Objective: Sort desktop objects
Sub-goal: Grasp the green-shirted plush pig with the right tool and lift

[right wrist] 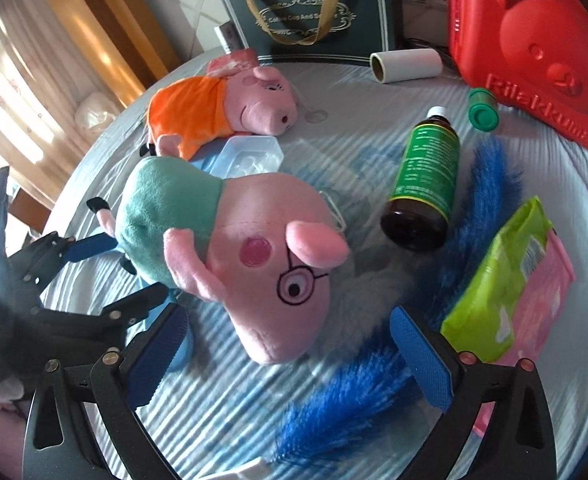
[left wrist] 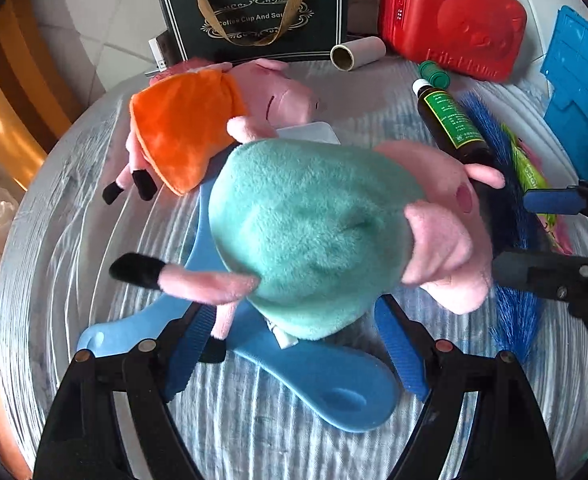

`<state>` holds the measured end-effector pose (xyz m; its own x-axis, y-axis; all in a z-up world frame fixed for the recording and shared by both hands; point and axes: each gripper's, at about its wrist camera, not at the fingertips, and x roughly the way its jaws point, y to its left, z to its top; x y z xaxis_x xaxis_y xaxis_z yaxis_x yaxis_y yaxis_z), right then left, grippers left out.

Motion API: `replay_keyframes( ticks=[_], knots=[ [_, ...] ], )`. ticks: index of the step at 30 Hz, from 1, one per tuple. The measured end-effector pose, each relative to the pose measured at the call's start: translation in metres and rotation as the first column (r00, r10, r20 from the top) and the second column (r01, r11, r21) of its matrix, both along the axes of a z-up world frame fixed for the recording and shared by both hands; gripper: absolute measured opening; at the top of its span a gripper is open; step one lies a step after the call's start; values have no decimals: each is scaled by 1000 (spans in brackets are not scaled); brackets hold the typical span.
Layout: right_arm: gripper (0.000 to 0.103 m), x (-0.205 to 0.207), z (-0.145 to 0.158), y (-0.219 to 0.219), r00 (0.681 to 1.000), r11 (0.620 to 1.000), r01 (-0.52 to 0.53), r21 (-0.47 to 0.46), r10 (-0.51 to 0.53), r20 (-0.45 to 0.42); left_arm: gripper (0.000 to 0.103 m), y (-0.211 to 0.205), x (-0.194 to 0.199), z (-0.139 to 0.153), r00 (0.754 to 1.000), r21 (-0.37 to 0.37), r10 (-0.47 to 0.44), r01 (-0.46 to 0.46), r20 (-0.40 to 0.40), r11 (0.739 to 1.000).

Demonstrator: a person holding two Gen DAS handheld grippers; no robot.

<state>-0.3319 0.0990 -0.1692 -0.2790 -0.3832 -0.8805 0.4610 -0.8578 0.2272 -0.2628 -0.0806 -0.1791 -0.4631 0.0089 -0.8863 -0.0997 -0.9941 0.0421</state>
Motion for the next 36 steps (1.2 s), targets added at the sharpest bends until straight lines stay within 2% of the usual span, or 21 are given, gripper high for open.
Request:
replay_keyframes(
  ticks=[11,12,13,15,18,22,26,32,36],
  knots=[
    [103,-23,-32,-28,999,997,-38,66,37,25,81,13,-26,-23,996,-11,-82,82,21,997],
    [100,-23,-34,-30,999,997,-46,65,45,25,81,15,-27,-24,996,-15,-83,83,19,996],
    [74,-22,-32,-32,999,996,-54,67,53,12,77,17,-27,-24,997,-19,-82,83,12,996],
    [69,-18,-27,-34,998,994,-58,91,60,-19,72,21,-25,-21,996,-29,-85,85,-5,996],
    [66,-13,-12,-29,996,993,-60,99,66,-60,70,24,-20,-9,996,-16,-77,77,-37,997],
    [66,-5,17,-21,992,996,-43,82,52,-112,69,31,-8,20,991,-5,-77,76,-106,997],
    [66,13,59,-13,980,997,-20,77,35,-195,69,39,5,56,980,-4,-85,86,-178,996],
    [66,48,117,12,956,998,36,49,-20,-294,69,64,37,115,947,-5,-125,129,-296,992],
    [66,83,160,45,925,994,103,32,-84,-371,69,89,59,152,915,3,-164,177,-368,984]
  ],
)
